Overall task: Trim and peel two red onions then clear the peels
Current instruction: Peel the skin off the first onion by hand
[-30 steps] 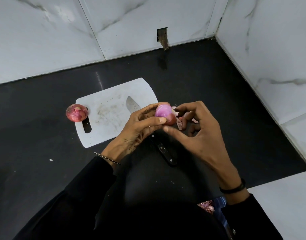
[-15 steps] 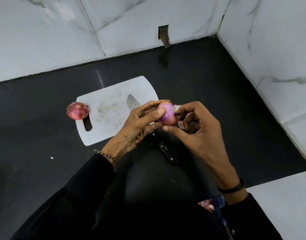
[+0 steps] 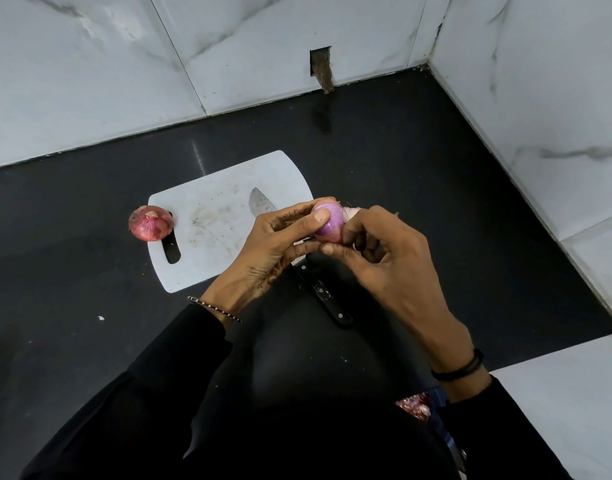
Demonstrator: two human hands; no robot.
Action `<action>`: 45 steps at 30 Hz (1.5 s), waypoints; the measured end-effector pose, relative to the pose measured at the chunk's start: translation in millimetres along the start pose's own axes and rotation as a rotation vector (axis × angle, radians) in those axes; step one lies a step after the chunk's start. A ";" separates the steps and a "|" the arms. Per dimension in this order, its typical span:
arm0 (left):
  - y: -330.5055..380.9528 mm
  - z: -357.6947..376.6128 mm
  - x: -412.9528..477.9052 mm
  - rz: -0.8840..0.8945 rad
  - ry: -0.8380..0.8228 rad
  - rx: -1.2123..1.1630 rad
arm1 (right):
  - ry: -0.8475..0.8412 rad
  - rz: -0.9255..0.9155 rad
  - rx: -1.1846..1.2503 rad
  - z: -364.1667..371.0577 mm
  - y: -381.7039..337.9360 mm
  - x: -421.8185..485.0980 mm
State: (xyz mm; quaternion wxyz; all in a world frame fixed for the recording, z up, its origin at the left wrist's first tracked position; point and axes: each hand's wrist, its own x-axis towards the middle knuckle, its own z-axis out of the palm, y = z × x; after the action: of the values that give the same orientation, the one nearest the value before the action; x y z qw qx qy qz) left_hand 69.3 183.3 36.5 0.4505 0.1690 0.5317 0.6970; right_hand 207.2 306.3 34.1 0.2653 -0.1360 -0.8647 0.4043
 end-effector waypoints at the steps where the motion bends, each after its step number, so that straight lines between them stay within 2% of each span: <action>1: -0.2 -0.1 0.3 -0.001 0.002 0.000 | 0.011 0.013 0.016 0.8 0.3 -0.8; 8: -3.5 -2.3 1.3 -0.018 0.009 0.014 | 0.012 0.073 0.116 -5.7 -0.8 0.8; 21: -4.8 -6.3 4.5 -0.048 0.001 0.060 | -0.062 0.051 0.082 -7.5 2.1 4.1; 30: -4.7 -8.2 5.0 -0.044 0.014 0.046 | -0.023 0.082 0.099 -7.5 0.4 4.3; 41: -3.5 -11.9 4.9 -0.050 0.020 0.143 | -0.061 -0.079 -0.018 -24.4 7.2 4.0; 45: 0.9 -11.8 2.9 -0.065 0.025 0.197 | -0.148 -0.128 -0.123 -30.0 5.4 11.2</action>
State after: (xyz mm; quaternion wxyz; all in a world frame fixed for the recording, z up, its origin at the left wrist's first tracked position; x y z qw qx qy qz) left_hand 58.9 178.7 32.1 0.4474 0.1866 0.6082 0.6286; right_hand 215.2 333.6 49.8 0.2172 -0.0664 -0.9119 0.3418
